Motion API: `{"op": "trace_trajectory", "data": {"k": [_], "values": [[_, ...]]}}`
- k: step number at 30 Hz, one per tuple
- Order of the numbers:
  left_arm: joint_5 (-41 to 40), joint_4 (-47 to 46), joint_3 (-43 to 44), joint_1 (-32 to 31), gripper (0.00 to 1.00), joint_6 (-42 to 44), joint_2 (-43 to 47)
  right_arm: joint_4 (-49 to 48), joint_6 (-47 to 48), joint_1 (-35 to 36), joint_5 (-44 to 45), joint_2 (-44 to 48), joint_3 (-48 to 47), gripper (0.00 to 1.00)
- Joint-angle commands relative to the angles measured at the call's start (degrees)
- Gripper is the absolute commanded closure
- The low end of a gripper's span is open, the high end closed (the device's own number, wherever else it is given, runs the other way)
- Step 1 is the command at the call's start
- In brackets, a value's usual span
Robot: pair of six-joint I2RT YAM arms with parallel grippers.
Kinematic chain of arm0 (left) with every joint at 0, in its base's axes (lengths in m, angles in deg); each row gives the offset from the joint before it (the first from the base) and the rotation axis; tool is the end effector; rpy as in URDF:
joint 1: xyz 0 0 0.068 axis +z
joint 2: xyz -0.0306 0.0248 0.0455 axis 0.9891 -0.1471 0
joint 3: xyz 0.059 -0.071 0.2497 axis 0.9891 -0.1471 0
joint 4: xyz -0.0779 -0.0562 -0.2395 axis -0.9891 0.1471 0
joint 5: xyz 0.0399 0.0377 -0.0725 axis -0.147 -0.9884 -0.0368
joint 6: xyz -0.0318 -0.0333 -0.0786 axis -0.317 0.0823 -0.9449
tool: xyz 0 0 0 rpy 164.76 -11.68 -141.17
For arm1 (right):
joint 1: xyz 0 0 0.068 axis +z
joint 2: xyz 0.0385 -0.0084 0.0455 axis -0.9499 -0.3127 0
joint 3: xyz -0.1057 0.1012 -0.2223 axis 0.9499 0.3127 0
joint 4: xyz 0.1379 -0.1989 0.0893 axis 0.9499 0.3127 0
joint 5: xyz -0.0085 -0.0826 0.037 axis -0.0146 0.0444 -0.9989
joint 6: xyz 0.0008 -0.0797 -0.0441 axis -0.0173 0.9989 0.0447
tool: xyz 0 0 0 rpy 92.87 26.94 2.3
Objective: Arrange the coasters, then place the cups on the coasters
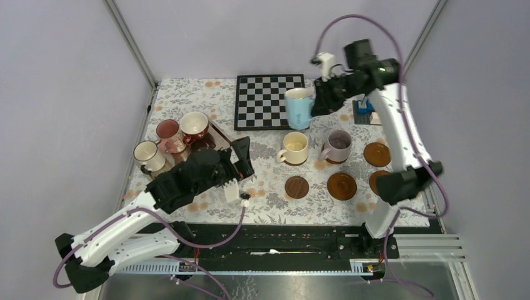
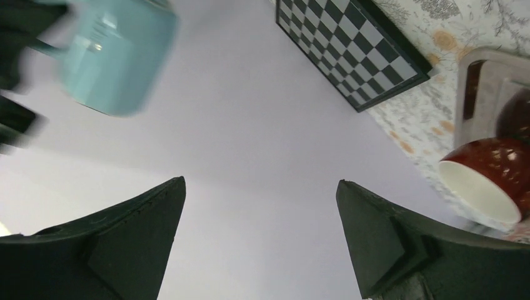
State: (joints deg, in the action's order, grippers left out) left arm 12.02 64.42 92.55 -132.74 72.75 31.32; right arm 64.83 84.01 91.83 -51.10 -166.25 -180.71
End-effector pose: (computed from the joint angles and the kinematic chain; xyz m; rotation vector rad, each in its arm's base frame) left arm 0.1394 -0.1576 0.2988 2.1514 0.2944 0.8166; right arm 0.3416 0.1732 0.3913 -1.0569 2.1734 0.7316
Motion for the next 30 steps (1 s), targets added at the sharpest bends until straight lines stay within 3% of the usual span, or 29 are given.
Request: {"op": "trace_trajectory", "data": {"k": [1, 9, 15, 22, 30], "values": [[-6.2, -4.2, 6.4, -0.2, 0.01, -13.0, -6.0, -8.0, -3.4, -5.9, -2.9, 14.6, 8.9, 1.0], [-12.8, -4.1, 12.6, -0.2, 0.01, -36.8, -13.7, -18.7, -6.1, -20.3, 5.6, 30.3, 28.1, 1.0], [-13.8, -2.3, 19.6, 3.5, 0.01, -59.3, -20.3, -26.5, -10.4, -31.2, 13.0, 39.4, 42.8, 1.0], [-1.0, 1.7, 26.3, 16.8, 0.01, -81.1, -25.0, -36.0, -20.4, -33.7, 27.5, 46.3, 58.4, 1.0], [6.7, -0.9, 22.2, 23.0, 0.01, -91.6, -22.8, -48.8, -28.8, -33.7, 38.7, 48.7, 69.4, 1.0]]}}
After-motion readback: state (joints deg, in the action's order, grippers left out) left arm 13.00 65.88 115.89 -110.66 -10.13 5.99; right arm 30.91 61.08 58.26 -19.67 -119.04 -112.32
